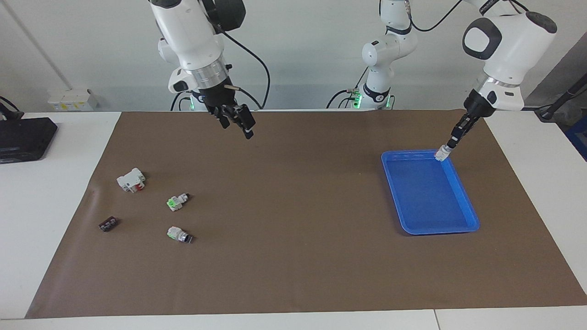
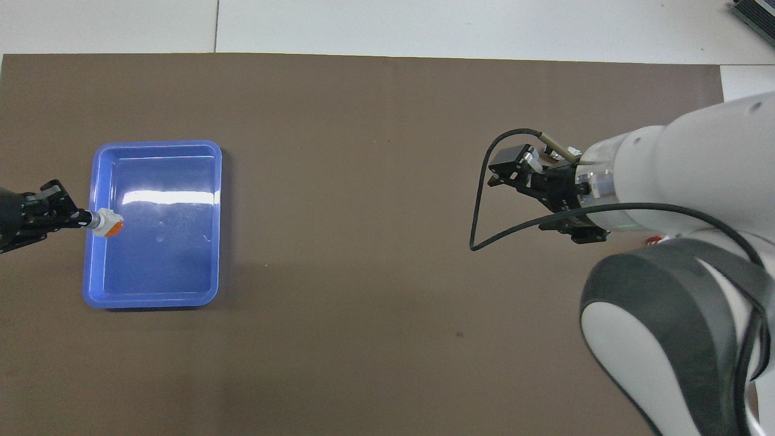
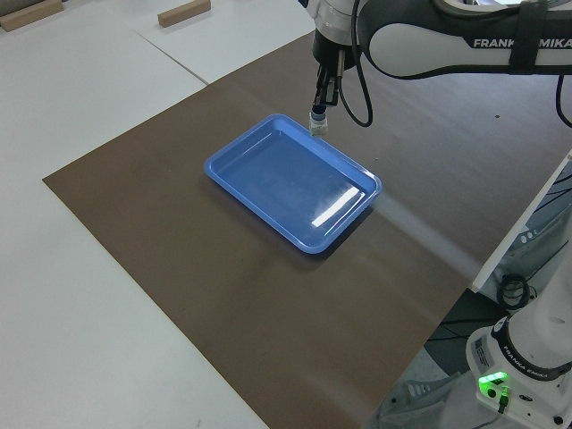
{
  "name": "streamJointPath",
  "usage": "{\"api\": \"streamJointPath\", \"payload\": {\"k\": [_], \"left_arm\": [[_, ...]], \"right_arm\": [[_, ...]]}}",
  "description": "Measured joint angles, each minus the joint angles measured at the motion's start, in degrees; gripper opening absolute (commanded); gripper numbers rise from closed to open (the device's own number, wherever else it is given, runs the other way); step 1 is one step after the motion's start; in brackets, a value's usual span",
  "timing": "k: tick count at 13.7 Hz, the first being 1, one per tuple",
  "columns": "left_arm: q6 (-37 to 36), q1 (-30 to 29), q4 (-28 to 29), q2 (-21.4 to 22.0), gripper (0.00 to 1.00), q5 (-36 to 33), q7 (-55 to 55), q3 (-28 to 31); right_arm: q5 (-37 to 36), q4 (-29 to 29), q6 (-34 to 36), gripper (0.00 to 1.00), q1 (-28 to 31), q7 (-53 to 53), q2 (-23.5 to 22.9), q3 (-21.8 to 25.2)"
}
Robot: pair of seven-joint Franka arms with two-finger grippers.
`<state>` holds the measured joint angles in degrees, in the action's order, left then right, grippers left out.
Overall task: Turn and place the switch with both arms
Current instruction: 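Carry the switch with the left gripper while the right gripper withdraws, then release the switch into the blue tray and lift the left gripper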
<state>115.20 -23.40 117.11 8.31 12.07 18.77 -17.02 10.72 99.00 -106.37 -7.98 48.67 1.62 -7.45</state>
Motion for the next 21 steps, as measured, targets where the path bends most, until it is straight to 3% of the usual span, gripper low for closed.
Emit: {"api": "streamJointPath", "payload": {"k": [6, 8, 12, 14, 15, 18, 21], "left_arm": [[5.91, -0.45, 0.4, -9.95, 0.0, -5.96, -21.13, 0.13], [7.24, -1.3, 0.89, -11.11, 0.0, -6.68, -26.7, 0.19], [9.02, -4.59, 2.78, -11.78, 0.0, -6.83, -35.76, 0.26], [10.15, -4.86, 3.78, -11.99, 0.5, -6.83, -36.67, 0.2], [10.31, -4.77, 3.78, -12.06, 0.57, -6.83, -36.78, -0.03], [9.48, -2.78, 0.66, -12.51, 0.6, -6.83, -36.91, -0.54], [4.0, 2.43, -6.84, -14.72, 0.59, -9.36, -36.7, -0.75]], "right_arm": [[-12.09, -0.2, 3.11, 1.0, 6.85, -24.1, 0.54, 0.17], [-12.24, -1.26, 3.63, 1.0, 8.78, -27.06, 0.87, 0.22], [-12.16, -6.95, 11.4, 1.0, 10.2, -28.0, 0.65, 0.19], [-12.16, -7.78, 12.19, 1.0, 10.45, -28.0, 0.32, 0.19], [-12.16, -7.83, 12.19, 1.0, 10.71, -28.0, 0.05, 0.2], [-11.56, -7.85, 12.29, 1.0, 12.23, -28.0, -0.47, 0.2], [-11.33, -7.85, 13.35, 1.0, 13.37, -28.03, -0.54, 0.22]]}}
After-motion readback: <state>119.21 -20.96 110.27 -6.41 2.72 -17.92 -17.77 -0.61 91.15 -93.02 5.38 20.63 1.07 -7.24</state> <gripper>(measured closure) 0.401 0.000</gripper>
